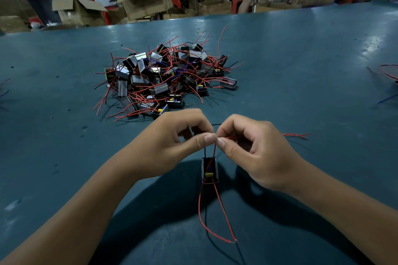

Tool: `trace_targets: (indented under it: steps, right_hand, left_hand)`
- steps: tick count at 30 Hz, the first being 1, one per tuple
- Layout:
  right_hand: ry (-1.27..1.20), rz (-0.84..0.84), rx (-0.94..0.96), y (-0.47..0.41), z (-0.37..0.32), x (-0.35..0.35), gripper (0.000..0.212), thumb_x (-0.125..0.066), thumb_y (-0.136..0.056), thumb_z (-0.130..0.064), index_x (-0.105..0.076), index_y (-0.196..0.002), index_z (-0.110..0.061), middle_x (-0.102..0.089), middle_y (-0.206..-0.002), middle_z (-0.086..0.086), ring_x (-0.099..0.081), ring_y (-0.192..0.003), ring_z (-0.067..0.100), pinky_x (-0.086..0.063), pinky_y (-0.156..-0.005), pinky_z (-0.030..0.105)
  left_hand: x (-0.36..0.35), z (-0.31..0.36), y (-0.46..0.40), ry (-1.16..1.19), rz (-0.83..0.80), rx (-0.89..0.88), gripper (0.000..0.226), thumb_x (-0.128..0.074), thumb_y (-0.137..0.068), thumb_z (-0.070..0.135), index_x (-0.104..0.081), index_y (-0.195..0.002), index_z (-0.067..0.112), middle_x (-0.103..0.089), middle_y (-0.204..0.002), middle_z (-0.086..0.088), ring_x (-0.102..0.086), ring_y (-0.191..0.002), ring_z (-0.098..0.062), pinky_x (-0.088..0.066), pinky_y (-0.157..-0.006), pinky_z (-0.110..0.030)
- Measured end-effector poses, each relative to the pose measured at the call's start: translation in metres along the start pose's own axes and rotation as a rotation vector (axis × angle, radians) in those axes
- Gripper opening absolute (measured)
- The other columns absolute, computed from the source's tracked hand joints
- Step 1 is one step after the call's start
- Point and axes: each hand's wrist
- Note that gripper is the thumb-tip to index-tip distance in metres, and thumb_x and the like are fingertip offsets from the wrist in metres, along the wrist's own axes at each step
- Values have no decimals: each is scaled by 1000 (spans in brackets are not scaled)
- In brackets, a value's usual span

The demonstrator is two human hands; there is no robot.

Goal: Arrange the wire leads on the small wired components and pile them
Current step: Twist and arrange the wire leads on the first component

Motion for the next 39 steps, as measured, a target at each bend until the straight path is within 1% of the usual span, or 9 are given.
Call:
trace_targets:
  steps: [4, 7, 10, 16, 25, 28, 31, 34, 39]
  right_hand:
    - [48, 53, 44, 1, -1, -1, 4, -62, -92, -16, -63, -88, -16, -58, -71, -9, -52, -63, 3, -37, -60, 10]
    - [52, 71, 35, 1, -1, -2, 5, -62, -93, -16, -62, -87, -16, -55, -67, -8, -49, -59, 3, -33, -57, 8]
    - [52, 90, 14, 1, -1, -2, 6, -62, -93, -18, -61, -87, -18, -55, -67, -8, -48, -58, 2, -33, -56, 9]
    - [77, 117, 22, 1, -3, -3, 8, -63, -92, -19, -61, -85, -18, -56, -70, -4, -48, -58, 1, -33, -55, 7]
    - [57, 212, -26, 0, 2, -5, 11, -65, -92, -20, -61, -82, -24, -55, -63, -18, -47, -54, 5, -35, -52, 13]
    - [46, 207, -35, 0, 3, -4, 3, -66, -92, -21, -65, -94, -23, -59, -67, -13, -52, -58, 11, -41, -55, 22]
    - [41, 168, -19, 0, 2, -2, 18, -65, -94, -19, -65, -111, -25, -58, -70, -12, -49, -56, 12, -38, -55, 20]
    - [72, 140, 21, 0, 1, 0, 17, -65, -95, -16, -67, -110, -23, -59, -70, -10, -46, -54, 10, -34, -55, 16]
    - [115, 174, 64, -1, -1, 2, 19, -67, -93, -12, -68, -109, -23, -63, -77, -8, -54, -60, 13, -44, -56, 26]
  left_hand:
    - [-6, 1, 0, 354, -19, 210, 19, -62, -96, 27, -68, -82, 16, -54, -65, -3, -50, -61, -17, -45, -56, -28]
    - [-12, 3, -3, 544, 22, 319, 19, -64, -92, 21, -69, -79, 9, -49, -64, -13, -45, -57, -19, -40, -51, -23]
    - [-17, 6, -5, 633, 52, 406, 16, -62, -88, 19, -69, -77, 11, -47, -63, -12, -41, -54, -16, -36, -49, -19]
    - [-18, 9, -7, 576, 76, 400, 17, -57, -87, 19, -66, -72, 17, -44, -61, -6, -35, -57, -16, -27, -50, -23]
    - [-24, 8, -9, 596, 156, 386, 16, -59, -87, 20, -68, -74, 15, -49, -63, -11, -42, -58, -18, -37, -51, -25]
    - [-22, 7, -9, 541, 156, 374, 13, -61, -85, 19, -68, -75, 13, -50, -61, -9, -43, -57, -17, -38, -53, -25]
    - [-21, 6, -8, 513, 159, 366, 13, -63, -85, 20, -68, -75, 12, -50, -61, -8, -44, -57, -17, -39, -53, -26]
    - [-21, 7, -8, 530, 164, 359, 13, -64, -84, 19, -69, -74, 14, -50, -60, -8, -44, -56, -17, -39, -52, -25]
    - [-21, 5, -9, 562, 183, 375, 14, -64, -83, 17, -71, -71, 18, -51, -58, -6, -44, -55, -16, -39, -51, -24]
Point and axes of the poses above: each hand's wrist, its own y-axis away from the middle knuckle, its own x-axis out of the back of the hand, z = x × y
